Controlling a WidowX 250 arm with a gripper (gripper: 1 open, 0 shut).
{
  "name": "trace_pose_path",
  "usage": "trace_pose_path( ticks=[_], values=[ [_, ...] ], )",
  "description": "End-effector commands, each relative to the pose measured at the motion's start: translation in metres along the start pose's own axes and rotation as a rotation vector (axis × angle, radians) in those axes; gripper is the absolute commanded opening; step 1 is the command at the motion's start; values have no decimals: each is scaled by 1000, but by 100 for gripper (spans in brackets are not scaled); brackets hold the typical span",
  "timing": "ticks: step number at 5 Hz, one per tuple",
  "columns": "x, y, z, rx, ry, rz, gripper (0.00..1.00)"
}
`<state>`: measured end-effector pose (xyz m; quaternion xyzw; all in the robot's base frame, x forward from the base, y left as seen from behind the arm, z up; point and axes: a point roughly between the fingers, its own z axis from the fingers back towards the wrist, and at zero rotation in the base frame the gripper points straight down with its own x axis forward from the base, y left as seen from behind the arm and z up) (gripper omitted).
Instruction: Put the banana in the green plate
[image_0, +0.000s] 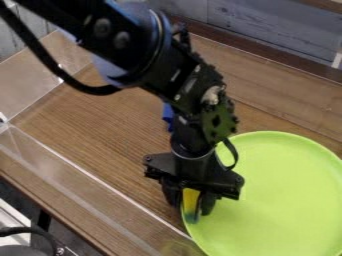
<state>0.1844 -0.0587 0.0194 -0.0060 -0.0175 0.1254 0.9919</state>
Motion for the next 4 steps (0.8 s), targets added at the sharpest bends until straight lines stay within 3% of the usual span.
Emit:
trace_pose_path(
  ticks=[1,3,4],
  values=[
    [-9,3,1,20,11,-15,0],
    [-9,-3,1,24,9,-51,0],
    [-16,-5,6,28,7,-63,0]
  ],
)
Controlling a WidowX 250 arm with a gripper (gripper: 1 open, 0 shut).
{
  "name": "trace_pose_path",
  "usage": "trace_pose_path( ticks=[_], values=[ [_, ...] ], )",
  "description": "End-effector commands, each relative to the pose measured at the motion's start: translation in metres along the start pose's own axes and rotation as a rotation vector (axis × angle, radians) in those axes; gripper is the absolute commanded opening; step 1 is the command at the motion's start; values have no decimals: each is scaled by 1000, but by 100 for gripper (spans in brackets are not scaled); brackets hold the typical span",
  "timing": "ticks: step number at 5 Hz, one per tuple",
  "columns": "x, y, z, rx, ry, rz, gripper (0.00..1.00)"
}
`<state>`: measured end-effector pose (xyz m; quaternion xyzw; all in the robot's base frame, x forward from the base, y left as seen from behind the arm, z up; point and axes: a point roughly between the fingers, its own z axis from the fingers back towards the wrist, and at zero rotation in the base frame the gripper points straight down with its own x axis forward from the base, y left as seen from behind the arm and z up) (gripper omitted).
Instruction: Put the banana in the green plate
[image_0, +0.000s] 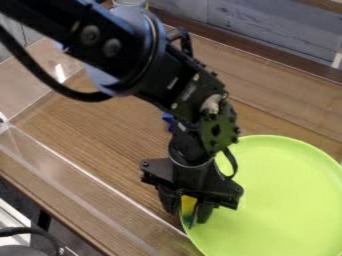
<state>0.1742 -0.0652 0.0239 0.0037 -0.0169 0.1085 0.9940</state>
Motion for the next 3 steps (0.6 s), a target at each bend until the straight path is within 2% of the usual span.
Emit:
trace_pose_path(
  ticks=[1,3],
  values=[
    [-6,-5,5,14,7,-40,0],
    [6,-1,3,35,6,74,0]
  ],
)
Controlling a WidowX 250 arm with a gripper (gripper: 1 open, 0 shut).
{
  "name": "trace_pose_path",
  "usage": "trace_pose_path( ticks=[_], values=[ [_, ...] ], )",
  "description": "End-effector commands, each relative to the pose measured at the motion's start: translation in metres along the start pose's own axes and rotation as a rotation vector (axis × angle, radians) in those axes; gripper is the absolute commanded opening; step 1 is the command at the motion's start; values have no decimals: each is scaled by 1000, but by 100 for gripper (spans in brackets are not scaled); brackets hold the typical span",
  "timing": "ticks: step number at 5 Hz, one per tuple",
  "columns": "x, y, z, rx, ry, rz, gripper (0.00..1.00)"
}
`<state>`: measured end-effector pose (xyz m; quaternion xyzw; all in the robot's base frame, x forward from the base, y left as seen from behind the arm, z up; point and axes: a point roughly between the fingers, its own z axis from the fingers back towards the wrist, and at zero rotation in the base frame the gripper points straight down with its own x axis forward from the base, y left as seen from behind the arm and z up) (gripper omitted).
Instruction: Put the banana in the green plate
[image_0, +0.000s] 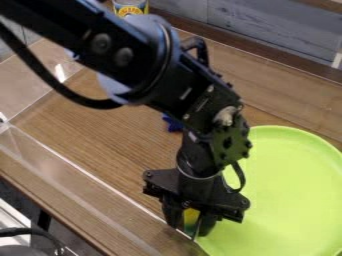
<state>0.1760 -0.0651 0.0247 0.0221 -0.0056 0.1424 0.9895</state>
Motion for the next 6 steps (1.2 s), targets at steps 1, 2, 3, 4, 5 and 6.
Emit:
trace_pose_path(
  ticks=[1,2,3,4,5,6],
  values=[
    [9,-15,1,0,-17,-42,0],
    [14,-30,5,7,-28,-106,0],
    [12,-28,20,22,-26,-102,0],
    [10,-26,34,32,-24,-94,0],
    [13,-19,44,31,-20,-29,0],
    [16,-10,55,32,-17,33,0]
  ],
)
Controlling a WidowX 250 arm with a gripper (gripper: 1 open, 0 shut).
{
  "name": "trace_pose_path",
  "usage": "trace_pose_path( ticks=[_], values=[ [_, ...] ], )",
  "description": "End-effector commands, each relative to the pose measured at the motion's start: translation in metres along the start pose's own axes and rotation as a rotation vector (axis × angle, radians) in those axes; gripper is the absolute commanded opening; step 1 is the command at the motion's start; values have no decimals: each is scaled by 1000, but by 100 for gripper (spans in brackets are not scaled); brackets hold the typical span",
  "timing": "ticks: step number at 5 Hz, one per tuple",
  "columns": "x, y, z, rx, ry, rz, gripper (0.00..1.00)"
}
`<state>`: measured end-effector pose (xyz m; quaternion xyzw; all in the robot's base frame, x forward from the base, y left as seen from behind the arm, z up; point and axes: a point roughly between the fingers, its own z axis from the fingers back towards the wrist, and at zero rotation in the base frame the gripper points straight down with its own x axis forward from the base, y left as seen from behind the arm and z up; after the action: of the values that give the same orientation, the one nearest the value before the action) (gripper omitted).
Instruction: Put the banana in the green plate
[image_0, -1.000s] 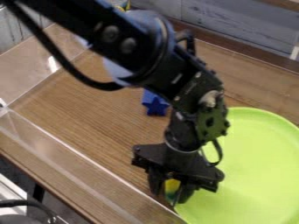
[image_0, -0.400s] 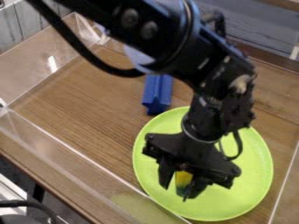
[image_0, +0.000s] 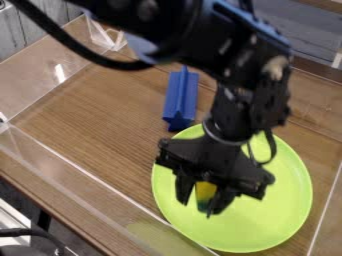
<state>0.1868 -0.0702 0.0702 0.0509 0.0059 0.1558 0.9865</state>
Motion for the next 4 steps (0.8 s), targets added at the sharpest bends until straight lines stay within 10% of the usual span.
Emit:
trace_pose_path(
  ticks=[1,4],
  values=[
    [-2,1,8,-36,-32,48,0],
    [-2,-23,1,-54,-33,88,0]
  ],
)
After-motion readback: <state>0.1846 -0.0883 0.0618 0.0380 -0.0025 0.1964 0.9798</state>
